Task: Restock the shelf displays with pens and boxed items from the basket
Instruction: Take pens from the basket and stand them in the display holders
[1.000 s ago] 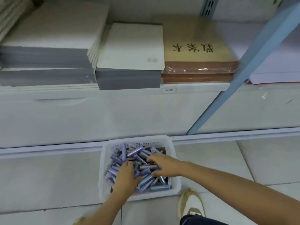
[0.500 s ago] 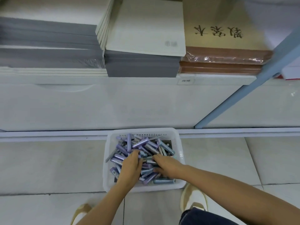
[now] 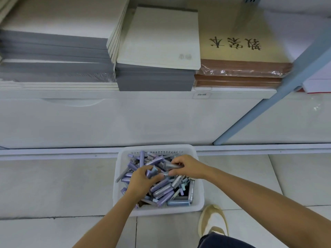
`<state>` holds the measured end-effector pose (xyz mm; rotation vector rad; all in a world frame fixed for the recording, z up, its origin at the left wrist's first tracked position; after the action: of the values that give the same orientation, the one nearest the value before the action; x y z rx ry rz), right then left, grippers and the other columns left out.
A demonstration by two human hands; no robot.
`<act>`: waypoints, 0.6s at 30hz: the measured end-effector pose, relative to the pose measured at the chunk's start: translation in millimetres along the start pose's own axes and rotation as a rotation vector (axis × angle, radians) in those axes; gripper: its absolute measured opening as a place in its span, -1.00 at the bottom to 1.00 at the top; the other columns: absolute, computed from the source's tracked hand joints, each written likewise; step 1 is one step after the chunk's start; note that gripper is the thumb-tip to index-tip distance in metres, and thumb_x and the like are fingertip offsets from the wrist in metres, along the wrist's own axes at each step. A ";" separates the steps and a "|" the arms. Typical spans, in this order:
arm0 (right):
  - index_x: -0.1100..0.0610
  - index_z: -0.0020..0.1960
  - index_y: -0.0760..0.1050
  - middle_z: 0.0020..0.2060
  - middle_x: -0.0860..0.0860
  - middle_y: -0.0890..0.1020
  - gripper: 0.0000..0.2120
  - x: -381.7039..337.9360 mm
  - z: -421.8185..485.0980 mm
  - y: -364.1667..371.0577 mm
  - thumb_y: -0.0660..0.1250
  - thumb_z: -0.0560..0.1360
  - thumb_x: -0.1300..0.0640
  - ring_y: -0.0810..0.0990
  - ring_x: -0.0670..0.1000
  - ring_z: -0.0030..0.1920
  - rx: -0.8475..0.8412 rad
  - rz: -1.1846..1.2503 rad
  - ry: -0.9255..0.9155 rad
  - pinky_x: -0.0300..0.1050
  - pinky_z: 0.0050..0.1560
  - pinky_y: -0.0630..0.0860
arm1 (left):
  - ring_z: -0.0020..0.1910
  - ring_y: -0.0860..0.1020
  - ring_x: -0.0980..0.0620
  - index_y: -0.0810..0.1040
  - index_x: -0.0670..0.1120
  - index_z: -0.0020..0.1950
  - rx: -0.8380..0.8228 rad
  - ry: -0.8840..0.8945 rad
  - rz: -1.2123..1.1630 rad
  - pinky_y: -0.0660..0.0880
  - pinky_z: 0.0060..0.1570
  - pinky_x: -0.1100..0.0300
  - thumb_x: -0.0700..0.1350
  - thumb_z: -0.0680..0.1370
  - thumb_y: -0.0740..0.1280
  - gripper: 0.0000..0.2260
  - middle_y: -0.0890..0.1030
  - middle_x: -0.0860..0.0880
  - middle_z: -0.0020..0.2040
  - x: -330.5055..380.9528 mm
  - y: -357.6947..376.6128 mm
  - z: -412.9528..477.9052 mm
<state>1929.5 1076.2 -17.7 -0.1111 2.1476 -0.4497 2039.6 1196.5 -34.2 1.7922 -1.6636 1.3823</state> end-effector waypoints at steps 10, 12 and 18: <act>0.24 -0.02 0.56 -0.23 0.16 0.59 -0.73 -3.0 8.4 0.0 0.42 0.49 0.01 0.53 0.07 -0.23 0.211 0.185 -0.008 0.02 -0.16 0.46 | -0.40 0.48 0.01 0.55 -0.17 -0.10 -0.263 -0.135 -0.354 0.33 -0.47 0.26 0.00 0.52 0.42 -0.76 0.53 -0.13 -0.32 3.6 32.9 -6.7; 0.24 -0.10 0.51 -0.24 0.20 0.54 -0.77 -2.5 9.2 6.4 0.38 0.53 0.05 0.49 0.06 -0.24 0.249 0.191 -0.010 -0.03 -0.17 0.42 | -0.27 0.61 -0.04 0.57 -0.18 -0.02 -0.311 -0.177 -0.374 0.34 -0.47 0.26 0.00 0.51 0.44 -0.75 0.61 -0.10 -0.25 1.7 39.8 -7.5; 0.27 -0.04 0.46 -0.28 0.06 0.44 -0.69 2.4 10.5 9.9 0.22 0.62 0.01 0.41 -0.02 -0.27 0.296 0.261 0.083 -0.10 -0.19 0.36 | -0.30 0.65 -0.06 0.60 -0.21 -0.10 -0.365 -0.270 -0.396 0.43 -0.45 0.24 -0.13 0.50 0.46 -0.85 0.67 -0.19 -0.21 -7.2 43.4 -6.5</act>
<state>1937.5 1081.9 -28.6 0.3555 2.1121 -0.6195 1999.1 1194.2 -52.5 2.0013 -1.4539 0.6472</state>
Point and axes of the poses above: each hand's wrist, its own z-axis towards the middle knuckle, its own y-axis out of the palm, x = y × z, the point moved 8 cm from there along z, towards the middle knuckle
